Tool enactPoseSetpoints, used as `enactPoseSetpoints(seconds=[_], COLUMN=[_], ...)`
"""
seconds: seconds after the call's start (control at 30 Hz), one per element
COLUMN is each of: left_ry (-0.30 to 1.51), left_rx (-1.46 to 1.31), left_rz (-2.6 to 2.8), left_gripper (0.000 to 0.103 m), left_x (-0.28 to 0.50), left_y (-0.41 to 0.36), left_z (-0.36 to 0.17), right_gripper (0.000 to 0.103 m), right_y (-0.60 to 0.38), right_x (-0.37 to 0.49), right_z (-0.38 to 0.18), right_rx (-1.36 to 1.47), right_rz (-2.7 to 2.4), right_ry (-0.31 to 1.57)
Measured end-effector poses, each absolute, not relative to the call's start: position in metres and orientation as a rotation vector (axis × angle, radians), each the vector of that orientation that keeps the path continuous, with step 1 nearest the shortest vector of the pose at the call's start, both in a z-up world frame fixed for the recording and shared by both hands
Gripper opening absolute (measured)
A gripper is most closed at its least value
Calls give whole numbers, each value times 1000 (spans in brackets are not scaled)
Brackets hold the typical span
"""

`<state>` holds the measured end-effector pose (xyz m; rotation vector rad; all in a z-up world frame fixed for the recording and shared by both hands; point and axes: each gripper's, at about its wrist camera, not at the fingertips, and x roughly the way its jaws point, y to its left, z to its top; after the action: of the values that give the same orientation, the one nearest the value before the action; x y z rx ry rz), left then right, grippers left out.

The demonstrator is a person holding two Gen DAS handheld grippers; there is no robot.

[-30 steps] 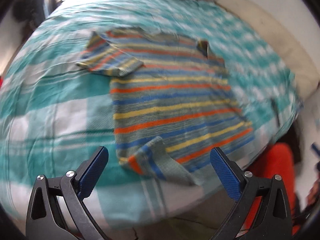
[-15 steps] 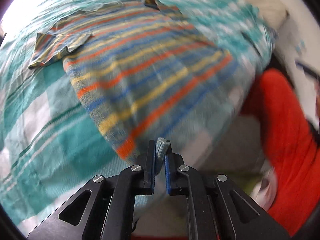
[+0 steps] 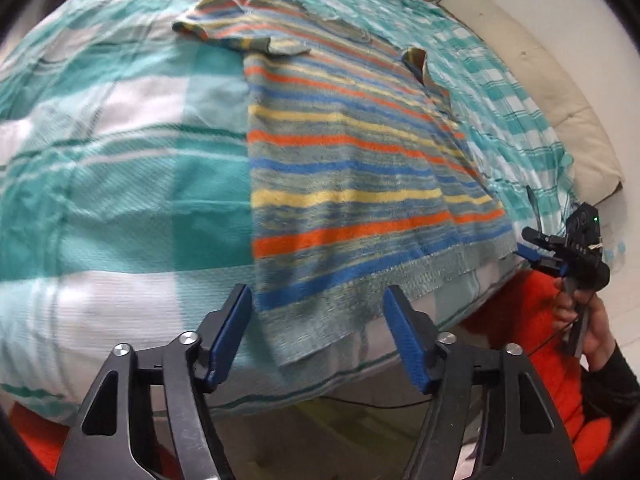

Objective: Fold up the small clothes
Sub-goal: 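Grasp the sweater hem with the left tool while the right tool grasps the hem too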

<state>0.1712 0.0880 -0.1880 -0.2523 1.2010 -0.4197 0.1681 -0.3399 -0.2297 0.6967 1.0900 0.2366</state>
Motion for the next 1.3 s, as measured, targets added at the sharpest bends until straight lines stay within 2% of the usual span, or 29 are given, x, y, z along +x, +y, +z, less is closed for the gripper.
enactPoseSetpoints(seconds=[0.03,0.1,0.13,0.17,0.3,0.4,0.43,0.47,0.5,0.53,0.6,0.7,0.73,0.77,0.97,1.3], left_ry=[1201,1204,1213,1225,1219,1228,1233,1238,1237,1232,1223,1227,1241,1247,1213,1223], left_rx=[-244,-221,-213,-219,-242,-241,-241,-240,-241,-248,-268,-270,-253,-228,-169,-132], left_rz=[-408,-392,-391,-397,-418,-415,-414,-407,-398,-388,-383,-363,-358,-352,-357,-364], left_gripper=[62,44,22,9,8,9,9,10,11,13,18,15,5,5,4,3], left_x=[169,167,167,166,163,162,162,163,163,162,160,159,160,160,150,125], left_y=[85,79,78,80,96,99,97,95,94,93,94,92,90,88,100,103], left_z=[-189,-190,-189,-189,-185,-188,-190,-192,-193,-194,-195,-196,-196,-194,-169,-159], right_gripper=[63,52,37,14,13,14,26,51,55,55,52,49,27,4,4,4], right_y=[-336,-324,-318,-316,-330,-335,-335,-336,-341,-342,-346,-342,-339,-335,-354,-352], right_x=[173,181,184,186,177,168,170,171,172,173,179,184,184,186,173,160], right_z=[-234,-240,-243,-245,-227,-212,-213,-217,-218,-222,-239,-251,-252,-251,-211,-204], right_rx=[717,705,679,664,678,581,561,558,568,582,631,640,609,579,472,355], right_rz=[268,313,319,324,359,343,337,332,330,340,305,315,329,329,230,213], right_ry=[1087,1099,1114,1127,1117,1132,1155,1166,1160,1156,1181,1184,1195,1216,1229,1304])
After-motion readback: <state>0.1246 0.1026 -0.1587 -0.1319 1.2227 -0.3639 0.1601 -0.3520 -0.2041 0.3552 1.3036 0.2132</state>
